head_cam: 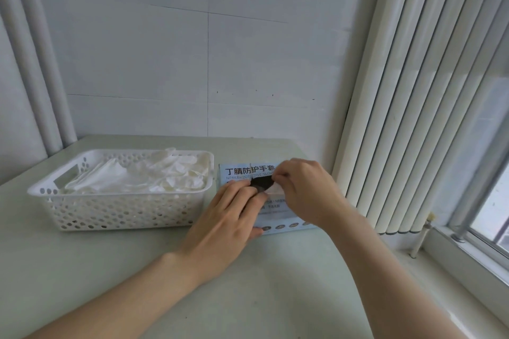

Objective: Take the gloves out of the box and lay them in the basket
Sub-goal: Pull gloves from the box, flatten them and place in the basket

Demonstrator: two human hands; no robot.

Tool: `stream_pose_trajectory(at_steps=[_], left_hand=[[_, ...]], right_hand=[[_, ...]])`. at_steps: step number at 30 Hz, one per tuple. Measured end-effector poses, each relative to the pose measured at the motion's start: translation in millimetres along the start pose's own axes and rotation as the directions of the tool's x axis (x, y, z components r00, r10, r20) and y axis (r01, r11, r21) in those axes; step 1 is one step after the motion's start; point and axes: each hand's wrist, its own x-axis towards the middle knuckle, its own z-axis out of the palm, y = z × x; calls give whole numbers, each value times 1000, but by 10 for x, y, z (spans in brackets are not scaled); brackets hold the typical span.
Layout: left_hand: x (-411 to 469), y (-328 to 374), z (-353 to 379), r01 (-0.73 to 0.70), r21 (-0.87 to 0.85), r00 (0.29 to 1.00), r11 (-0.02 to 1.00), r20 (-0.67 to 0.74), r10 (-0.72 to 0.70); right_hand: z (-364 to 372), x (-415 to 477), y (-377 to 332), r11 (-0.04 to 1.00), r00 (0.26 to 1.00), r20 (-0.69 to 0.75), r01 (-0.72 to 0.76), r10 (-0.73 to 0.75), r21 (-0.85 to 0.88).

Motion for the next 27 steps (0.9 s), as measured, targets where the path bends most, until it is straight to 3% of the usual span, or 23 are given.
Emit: stream_pose_trajectory(at_steps=[3, 6, 9, 15, 21, 23, 27], left_hand=[[-6, -16, 5, -7, -5, 1000, 1000, 14, 7], [-7, -26, 11, -13, -5, 1000, 1000, 8, 13], [-20, -47, 46, -12, 3, 1000, 1000, 18, 12], [-25, -57, 87, 22, -56, 999, 998, 24, -21], [-72, -66, 51, 103, -201, 992, 974, 86, -87], [-76, -69, 49, 115, -270, 989, 956, 122, -85], [-74, -72, 27, 127, -361, 991, 924, 94, -99]], right_hand=[[99, -18, 9, 999, 987, -160, 38, -33, 30], [177, -8, -15, 991, 960, -280, 9, 30, 135], [234, 8, -85, 969, 949, -304, -12, 89, 247], [293, 16, -190, 956, 913, -397, 31, 91, 291], [122, -9, -266, 902, 751, -611, 45, 252, 429], [75, -2, -277, 875, 703, -630, 22, 331, 484], [37, 2, -274, 825, 674, -604, -14, 425, 564]])
